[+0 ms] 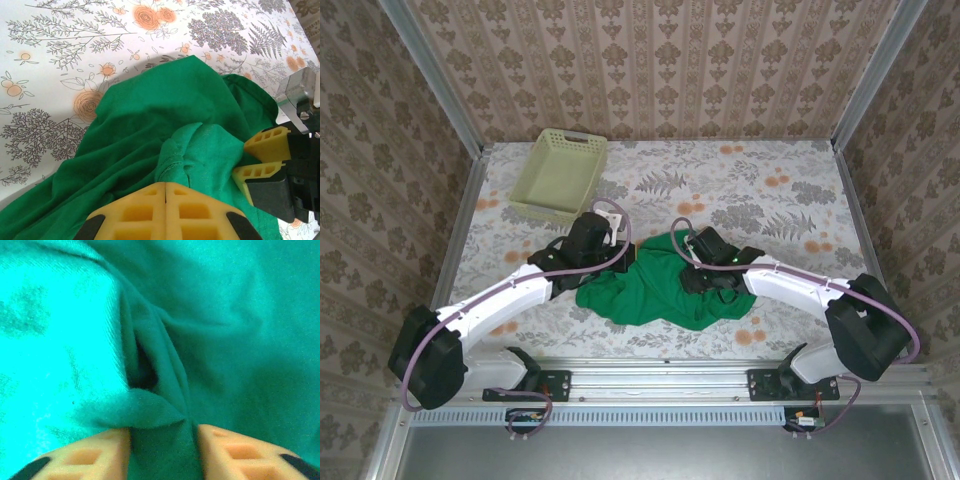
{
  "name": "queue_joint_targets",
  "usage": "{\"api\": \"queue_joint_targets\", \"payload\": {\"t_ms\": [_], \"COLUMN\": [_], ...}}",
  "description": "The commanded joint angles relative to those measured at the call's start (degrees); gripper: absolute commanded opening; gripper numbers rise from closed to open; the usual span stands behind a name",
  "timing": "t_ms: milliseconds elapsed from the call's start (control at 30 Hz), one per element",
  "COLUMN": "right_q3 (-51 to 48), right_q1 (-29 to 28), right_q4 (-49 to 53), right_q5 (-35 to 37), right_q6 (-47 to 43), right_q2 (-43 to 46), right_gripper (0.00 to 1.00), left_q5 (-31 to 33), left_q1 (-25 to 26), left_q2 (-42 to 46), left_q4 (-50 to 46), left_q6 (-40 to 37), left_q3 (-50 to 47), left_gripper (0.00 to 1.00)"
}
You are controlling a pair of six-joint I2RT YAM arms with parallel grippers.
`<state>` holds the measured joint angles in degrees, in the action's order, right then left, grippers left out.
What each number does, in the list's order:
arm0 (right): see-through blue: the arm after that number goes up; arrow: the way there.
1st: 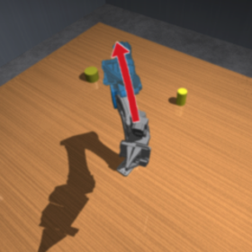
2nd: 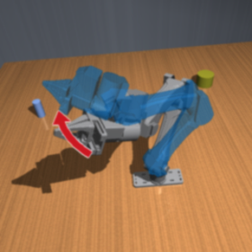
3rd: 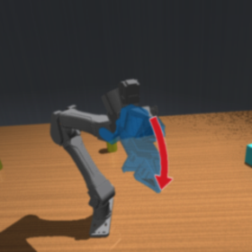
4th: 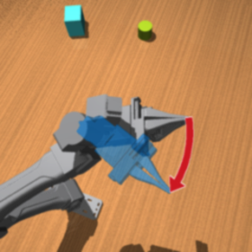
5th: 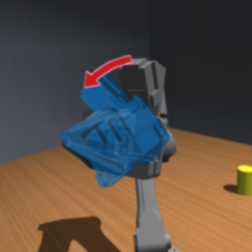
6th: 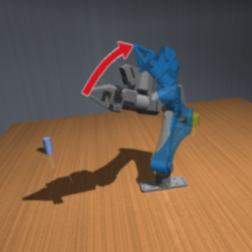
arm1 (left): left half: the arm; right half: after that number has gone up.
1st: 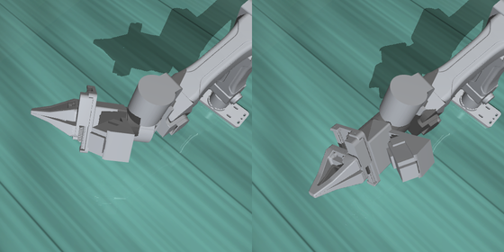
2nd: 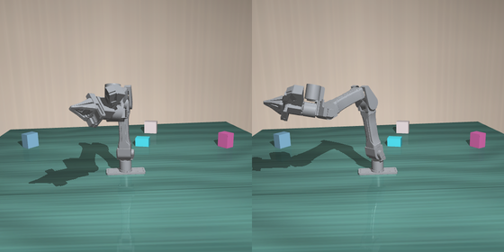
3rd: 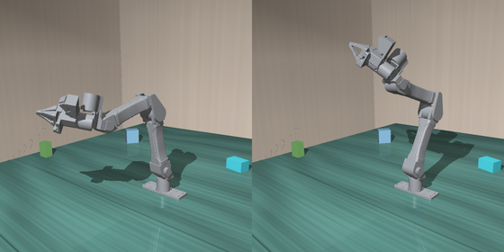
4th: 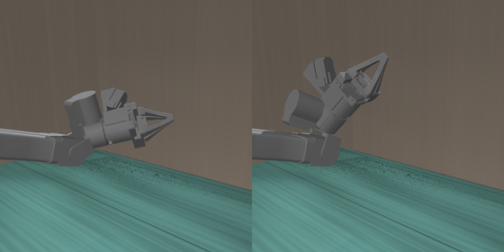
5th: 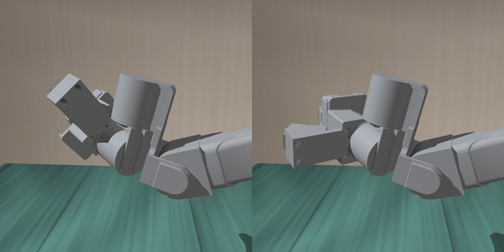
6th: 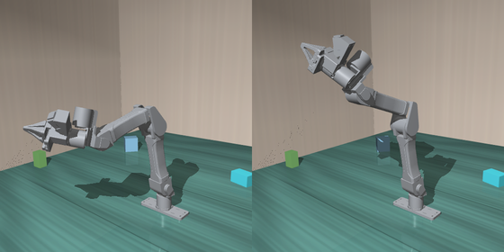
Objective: Fold the inside-out t-shirt
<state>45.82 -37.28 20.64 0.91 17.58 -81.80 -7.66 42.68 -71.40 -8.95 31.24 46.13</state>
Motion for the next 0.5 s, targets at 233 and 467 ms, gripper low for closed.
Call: {"api": "queue_joint_targets", "payload": {"t_ms": [233,467], "right_q3": [1.16,2.16], "right_q1": [-0.43,-0.62], "right_q4": [4.74,7.99], "right_q5": [3.00,5.41], "right_q6": [-1.24,-0.18], "right_q2": [4.80,8.12], "right_gripper": [0.25,0.09], "left_q5": [1.16,1.07], "left_q1": [-1.72,-1.81], "left_q2": [-0.91,-2.33], "left_q4": [-2.95,-4.28], "left_q6": [-0.89,-1.44], "left_q3": [0.92,2.41], "left_gripper": [0.00,0.00]}}
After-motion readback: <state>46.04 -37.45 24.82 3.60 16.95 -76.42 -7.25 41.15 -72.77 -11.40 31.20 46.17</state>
